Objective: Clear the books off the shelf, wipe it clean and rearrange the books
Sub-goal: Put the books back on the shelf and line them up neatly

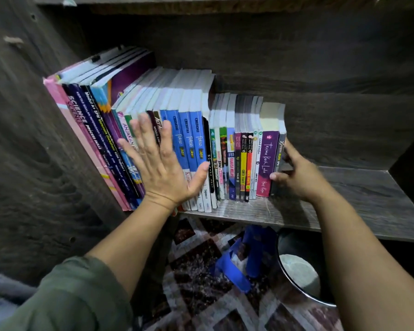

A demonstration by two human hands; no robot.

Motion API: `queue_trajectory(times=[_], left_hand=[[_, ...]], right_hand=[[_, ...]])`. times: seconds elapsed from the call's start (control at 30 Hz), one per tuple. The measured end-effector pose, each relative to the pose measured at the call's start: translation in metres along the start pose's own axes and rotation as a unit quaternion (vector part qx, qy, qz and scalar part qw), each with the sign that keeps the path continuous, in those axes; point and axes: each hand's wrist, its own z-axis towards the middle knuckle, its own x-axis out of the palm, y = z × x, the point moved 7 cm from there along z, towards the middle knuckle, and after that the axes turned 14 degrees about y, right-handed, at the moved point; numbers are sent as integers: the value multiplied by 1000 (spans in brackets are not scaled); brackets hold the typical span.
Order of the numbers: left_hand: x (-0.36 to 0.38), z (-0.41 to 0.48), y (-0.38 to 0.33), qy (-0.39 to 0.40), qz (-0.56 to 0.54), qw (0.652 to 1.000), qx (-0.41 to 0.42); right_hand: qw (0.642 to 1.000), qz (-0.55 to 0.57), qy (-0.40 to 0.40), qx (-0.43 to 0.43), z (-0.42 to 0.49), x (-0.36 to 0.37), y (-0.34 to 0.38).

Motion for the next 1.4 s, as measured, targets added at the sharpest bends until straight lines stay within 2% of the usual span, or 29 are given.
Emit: queue_trajectory(times=[0.1,0.17,0.3,0.47,0.6,0.67,0.77,0.93,1.2,1.4], left_hand=[[2,13,-18,24,24,999,31],[5,18,-22,47,46,998,11],[9,17,-22,49,68,996,-13],[6,20,-27,56,74,995,-24],[-5,27,-30,35,31,997,-68],[-9,34,-36,36,-1,998,-43],[-10,40,-46,60,-11,998,1],[-4,39,-44,87,26,996,1],[0,39,-40,72,33,997,10],[-2,38,-40,62,33,997,12]], right_hand=[[1000,10,-2,4,1,-1,0],[1000,1,19,5,2,1,4],[999,-15,-44,12,-3,5,8],[999,-27,-44,18,-5,9,9],[990,-42,-110,-82,-19,5,48],[979,-87,-135,-125,-25,5,76],[965,-162,-151,-143,-27,14,95],[969,-138,-166,-123,-18,23,89],[970,-113,-167,-137,-14,16,89],[963,-143,-187,-130,-11,26,90]])
